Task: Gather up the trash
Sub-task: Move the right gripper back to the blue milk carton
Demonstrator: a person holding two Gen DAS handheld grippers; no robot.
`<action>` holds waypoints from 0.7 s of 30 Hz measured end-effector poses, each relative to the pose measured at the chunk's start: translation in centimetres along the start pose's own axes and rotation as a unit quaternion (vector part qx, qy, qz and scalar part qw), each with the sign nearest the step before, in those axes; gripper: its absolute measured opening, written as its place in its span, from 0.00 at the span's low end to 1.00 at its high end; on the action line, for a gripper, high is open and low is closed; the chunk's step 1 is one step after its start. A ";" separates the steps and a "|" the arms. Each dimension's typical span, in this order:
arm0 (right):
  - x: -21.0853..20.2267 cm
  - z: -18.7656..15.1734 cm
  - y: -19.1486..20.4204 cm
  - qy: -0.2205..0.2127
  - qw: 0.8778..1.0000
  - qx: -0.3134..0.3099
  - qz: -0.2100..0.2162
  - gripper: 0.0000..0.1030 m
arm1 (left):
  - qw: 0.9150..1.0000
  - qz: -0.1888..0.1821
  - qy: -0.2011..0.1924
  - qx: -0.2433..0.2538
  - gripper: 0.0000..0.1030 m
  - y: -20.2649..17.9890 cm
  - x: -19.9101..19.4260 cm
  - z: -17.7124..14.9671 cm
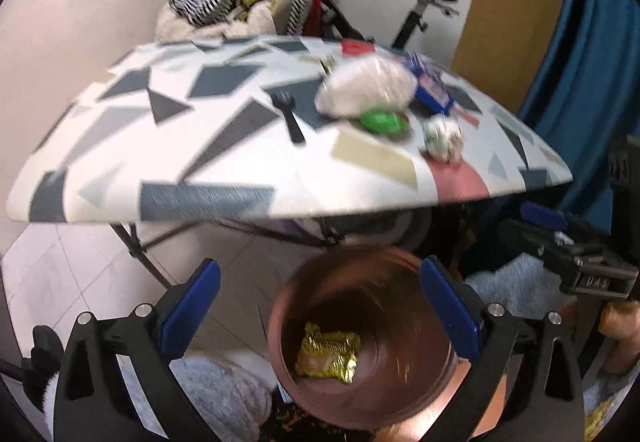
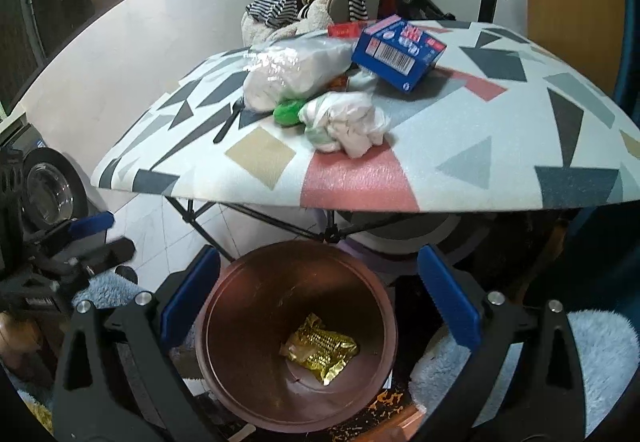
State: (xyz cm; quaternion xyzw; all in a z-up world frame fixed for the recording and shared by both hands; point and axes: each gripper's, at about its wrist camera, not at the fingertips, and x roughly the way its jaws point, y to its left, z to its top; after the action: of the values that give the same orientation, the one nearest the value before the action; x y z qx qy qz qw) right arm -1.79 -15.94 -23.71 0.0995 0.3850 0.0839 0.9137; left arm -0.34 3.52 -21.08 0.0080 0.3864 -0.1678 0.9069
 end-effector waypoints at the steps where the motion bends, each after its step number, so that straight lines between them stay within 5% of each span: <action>1: -0.1 0.3 0.0 -0.004 1.000 0.000 -0.001 0.95 | 1.000 0.003 -0.011 -0.001 0.95 0.1 -0.4 0.4; 11: -0.7 3.2 -1.1 -0.014 1.000 0.001 0.010 0.95 | 0.994 0.037 -0.103 0.016 0.95 0.8 -3.0 5.7; 21: -1.0 7.8 -3.1 -0.027 0.999 -0.012 -0.018 0.95 | 0.988 0.072 -0.136 0.018 0.95 1.8 -3.6 10.2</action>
State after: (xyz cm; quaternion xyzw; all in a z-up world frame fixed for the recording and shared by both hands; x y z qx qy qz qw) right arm 3.40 -20.05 -18.45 0.0842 0.3610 0.0691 0.9262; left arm 5.01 4.83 -11.57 0.0290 0.2544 -0.1088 0.9605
